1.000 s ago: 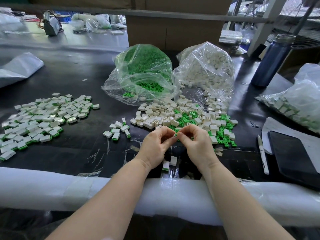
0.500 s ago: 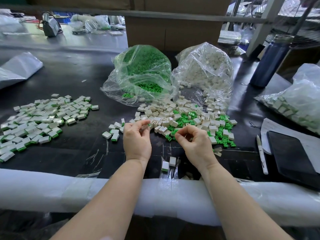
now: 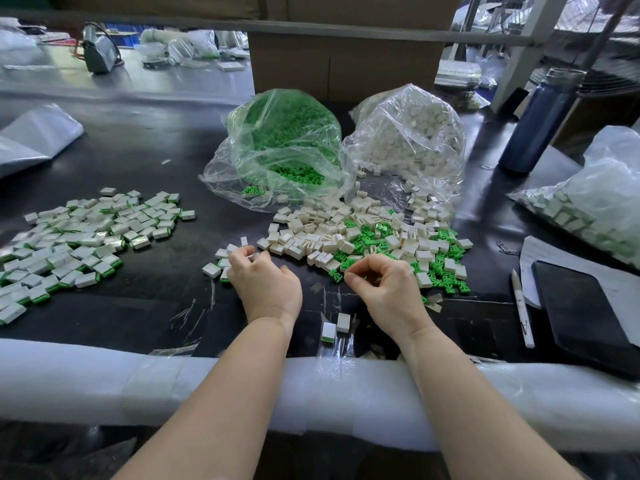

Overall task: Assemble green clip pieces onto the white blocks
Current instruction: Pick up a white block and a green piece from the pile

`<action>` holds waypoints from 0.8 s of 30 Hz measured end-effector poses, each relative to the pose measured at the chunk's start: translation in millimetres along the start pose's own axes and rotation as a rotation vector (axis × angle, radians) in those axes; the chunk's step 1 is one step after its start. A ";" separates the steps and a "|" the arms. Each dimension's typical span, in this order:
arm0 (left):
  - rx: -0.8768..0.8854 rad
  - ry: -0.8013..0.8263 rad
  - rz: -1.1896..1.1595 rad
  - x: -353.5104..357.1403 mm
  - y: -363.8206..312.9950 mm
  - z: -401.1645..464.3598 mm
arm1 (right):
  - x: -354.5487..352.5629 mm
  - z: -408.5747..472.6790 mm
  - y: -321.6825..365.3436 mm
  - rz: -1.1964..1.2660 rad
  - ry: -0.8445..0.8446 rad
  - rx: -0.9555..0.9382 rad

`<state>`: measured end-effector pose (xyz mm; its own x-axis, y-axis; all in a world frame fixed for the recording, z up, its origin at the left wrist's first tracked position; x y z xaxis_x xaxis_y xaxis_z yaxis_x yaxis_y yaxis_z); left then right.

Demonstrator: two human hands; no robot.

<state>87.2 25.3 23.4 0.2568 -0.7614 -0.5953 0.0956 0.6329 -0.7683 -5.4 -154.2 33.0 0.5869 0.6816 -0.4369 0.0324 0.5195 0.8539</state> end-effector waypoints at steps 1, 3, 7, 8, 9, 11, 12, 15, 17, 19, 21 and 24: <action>0.006 0.012 0.008 1.1 -0.2 0.1 | -0.1 -0.1 -0.4 0.001 -0.002 0.004; 0.029 0.033 0.013 3.0 -1.6 0.6 | -0.4 -0.1 -1.2 -0.003 -0.004 0.010; 0.082 0.041 -0.030 2.5 -7.7 -1.3 | -0.6 0.0 -1.0 -0.024 -0.005 0.008; 0.110 0.037 -0.057 1.4 -11.7 -2.4 | -1.1 0.1 -1.0 -0.025 -0.010 0.009; 0.152 0.055 -0.099 1.9 -17.5 -4.5 | -2.1 0.3 -1.0 -0.027 -0.019 0.012; 0.270 0.196 -0.212 10.0 -35.2 -13.8 | -4.7 0.9 -0.4 -0.046 -0.042 0.011; 0.332 0.310 -0.252 17.2 -44.8 -21.8 | -6.1 1.2 0.3 -0.056 -0.054 0.009; 0.439 0.629 -0.223 38.5 -58.6 -47.1 | -11.6 1.7 1.2 -0.063 -0.098 0.009; 0.455 0.737 -0.155 45.1 -58.2 -54.5 | -14.4 1.8 1.6 -0.066 -0.119 0.010; 0.500 0.787 -0.074 47.1 -58.8 -58.1 | -15.3 2.0 1.4 -0.065 -0.128 0.015; 0.558 0.794 0.000 48.2 -60.2 -60.7 | -15.1 1.8 1.3 -0.059 -0.128 0.018; 0.551 0.753 -0.029 48.5 -59.3 -57.9 | -16.3 1.9 0.6 -0.051 -0.135 0.019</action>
<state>38.3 -57.3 26.5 -0.4257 -0.5460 -0.7216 0.5846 0.4428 -0.6798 -13.4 -166.0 41.2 0.6878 0.5781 -0.4391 0.0800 0.5408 0.8374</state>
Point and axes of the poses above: each hand's wrist, its own z-axis towards the middle knuckle, its own x-axis out of the palm, y = z × x, the point moved 10 cm from there along z, towards the middle knuckle, and after that the axes turned 5 degrees about -y, right-handed, at the moved point
